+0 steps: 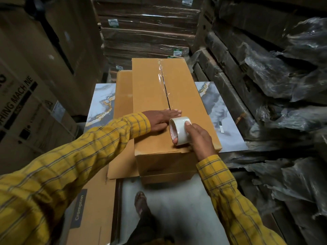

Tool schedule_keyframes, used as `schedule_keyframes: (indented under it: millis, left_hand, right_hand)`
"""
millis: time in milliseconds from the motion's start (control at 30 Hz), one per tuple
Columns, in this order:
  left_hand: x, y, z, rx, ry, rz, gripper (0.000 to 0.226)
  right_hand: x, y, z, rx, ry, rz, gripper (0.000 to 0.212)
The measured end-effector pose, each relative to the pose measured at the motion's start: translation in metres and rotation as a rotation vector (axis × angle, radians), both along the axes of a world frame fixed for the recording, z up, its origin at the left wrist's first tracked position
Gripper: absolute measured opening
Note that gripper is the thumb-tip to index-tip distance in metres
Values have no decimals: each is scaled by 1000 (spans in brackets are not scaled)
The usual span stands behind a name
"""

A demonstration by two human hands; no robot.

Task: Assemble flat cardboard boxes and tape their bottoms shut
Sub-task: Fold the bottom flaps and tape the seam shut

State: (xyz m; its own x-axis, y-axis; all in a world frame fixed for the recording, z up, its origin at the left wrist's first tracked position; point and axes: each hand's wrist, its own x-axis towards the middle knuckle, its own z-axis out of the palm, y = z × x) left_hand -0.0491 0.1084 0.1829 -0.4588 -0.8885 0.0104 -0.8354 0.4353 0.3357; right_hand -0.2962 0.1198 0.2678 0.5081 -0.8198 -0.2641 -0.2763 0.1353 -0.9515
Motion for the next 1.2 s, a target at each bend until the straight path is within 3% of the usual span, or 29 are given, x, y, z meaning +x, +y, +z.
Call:
schedule_keyframes:
  millis: [167, 300, 567, 667, 933, 1100, 1200]
  left_hand:
    - [-6, 2, 12, 42, -71, 47, 69]
    - [-19, 14, 12, -5, -115, 22, 72]
    - [-28, 26, 2, -14, -27, 31, 85]
    - [-26, 29, -2, -25, -44, 34, 74]
    - [-29, 28, 1, -28, -63, 30, 77]
    - [-47, 30, 12, 37, -270, 122, 116]
    - [-58, 31, 8, -20, -313, 125, 119]
  right_hand:
    - [-14, 1, 5, -13, 65, -19, 21]
    - [-25, 19, -5, -113, 66, 9, 35]
    - [-42, 34, -19, 115, 144, 59, 27]
    - [-53, 49, -44, 198, 201, 25, 26]
    - [-43, 52, -79, 162, 189, -23, 20]
    - [-34, 45, -87, 217, 160, -48, 25]
    - [-27, 38, -88, 213, 149, -40, 31]
